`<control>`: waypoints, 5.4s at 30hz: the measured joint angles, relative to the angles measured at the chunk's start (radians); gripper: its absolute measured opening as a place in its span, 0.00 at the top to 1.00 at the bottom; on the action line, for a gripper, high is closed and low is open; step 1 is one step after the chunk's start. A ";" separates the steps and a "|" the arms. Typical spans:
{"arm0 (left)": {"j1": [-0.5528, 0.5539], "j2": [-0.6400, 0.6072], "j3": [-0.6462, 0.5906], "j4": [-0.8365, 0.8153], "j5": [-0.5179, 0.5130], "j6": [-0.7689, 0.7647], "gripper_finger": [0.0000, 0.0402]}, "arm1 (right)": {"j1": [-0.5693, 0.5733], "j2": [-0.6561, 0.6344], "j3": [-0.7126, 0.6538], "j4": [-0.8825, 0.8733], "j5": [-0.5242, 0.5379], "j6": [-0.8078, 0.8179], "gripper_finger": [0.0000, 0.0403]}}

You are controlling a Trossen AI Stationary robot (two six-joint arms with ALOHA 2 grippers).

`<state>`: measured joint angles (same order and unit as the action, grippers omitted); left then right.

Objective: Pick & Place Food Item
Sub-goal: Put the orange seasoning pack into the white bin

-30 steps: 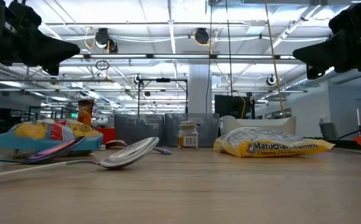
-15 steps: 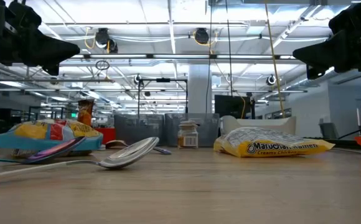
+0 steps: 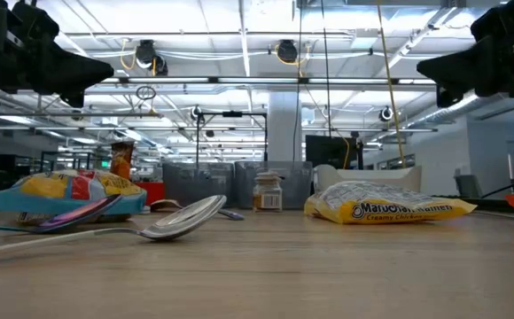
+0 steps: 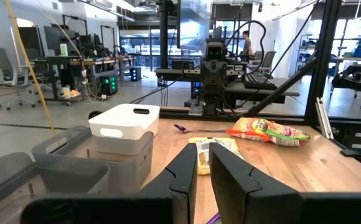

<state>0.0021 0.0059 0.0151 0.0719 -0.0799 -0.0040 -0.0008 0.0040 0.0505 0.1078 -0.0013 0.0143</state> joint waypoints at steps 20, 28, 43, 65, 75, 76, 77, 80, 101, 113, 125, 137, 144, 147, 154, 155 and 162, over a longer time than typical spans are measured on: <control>0.000 0.000 0.000 0.000 0.000 0.000 0.87 | 0.000 0.353 0.284 0.226 0.218 0.067 1.00; 0.001 0.000 0.000 0.078 -0.079 0.010 0.87 | -0.005 0.642 0.501 0.228 0.317 0.016 1.00; 0.004 0.001 0.153 0.296 -0.245 -0.164 0.87 | -0.012 0.946 0.702 0.497 0.397 -0.007 1.00; 0.004 0.457 0.819 -0.011 -0.002 -0.083 0.87 | -0.012 1.016 0.815 0.497 0.393 0.079 1.00; 0.004 0.518 0.824 0.234 0.001 -0.320 0.87 | -0.012 1.016 0.815 0.494 0.393 0.079 1.00; 0.004 0.518 0.824 0.241 0.001 -0.319 0.87 | -0.012 1.016 0.815 0.494 0.393 0.079 1.00; 0.004 0.518 0.824 0.243 0.001 -0.318 0.87 | -0.012 1.016 0.815 0.494 0.393 0.079 1.00; 0.004 0.519 0.824 0.243 0.001 -0.319 0.87 | -0.012 1.016 0.814 0.494 0.392 0.079 1.00; 0.004 0.624 0.823 0.260 -0.124 -0.176 0.87 | -0.012 1.016 0.814 0.486 0.392 0.079 1.00; 0.004 0.691 0.823 0.281 -0.220 -0.157 0.87 | -0.012 1.016 0.814 0.486 0.392 0.079 1.00; 0.004 0.681 0.823 0.346 -0.222 -0.106 0.84 | -0.011 1.016 0.814 0.486 0.393 0.079 1.00; 0.004 0.615 0.823 0.173 -0.390 -0.093 0.43 | -0.012 1.016 0.814 0.486 0.396 0.135 0.84; 0.004 0.679 0.823 0.164 -0.393 -0.124 0.37 | -0.012 1.016 0.814 0.487 0.394 0.134 0.62; 0.003 0.682 0.837 0.002 -0.419 -0.055 0.36 | -0.012 1.016 0.814 0.484 0.394 0.136 0.57; 0.034 0.686 1.047 -0.628 -0.523 -0.030 0.36 | -0.012 1.015 0.814 0.483 0.393 0.106 0.53; 0.046 0.693 1.083 -0.706 -0.525 -0.034 0.36 | -0.012 1.015 0.814 0.478 0.393 0.105 0.53; 0.146 0.796 1.276 -1.134 -0.435 -0.039 0.36 | -0.013 1.015 0.813 0.432 0.393 0.079 0.54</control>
<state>0.1482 0.8020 1.2907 -1.0618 -0.5145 -0.0429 -0.0135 1.0195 0.8639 0.5396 0.3916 0.0932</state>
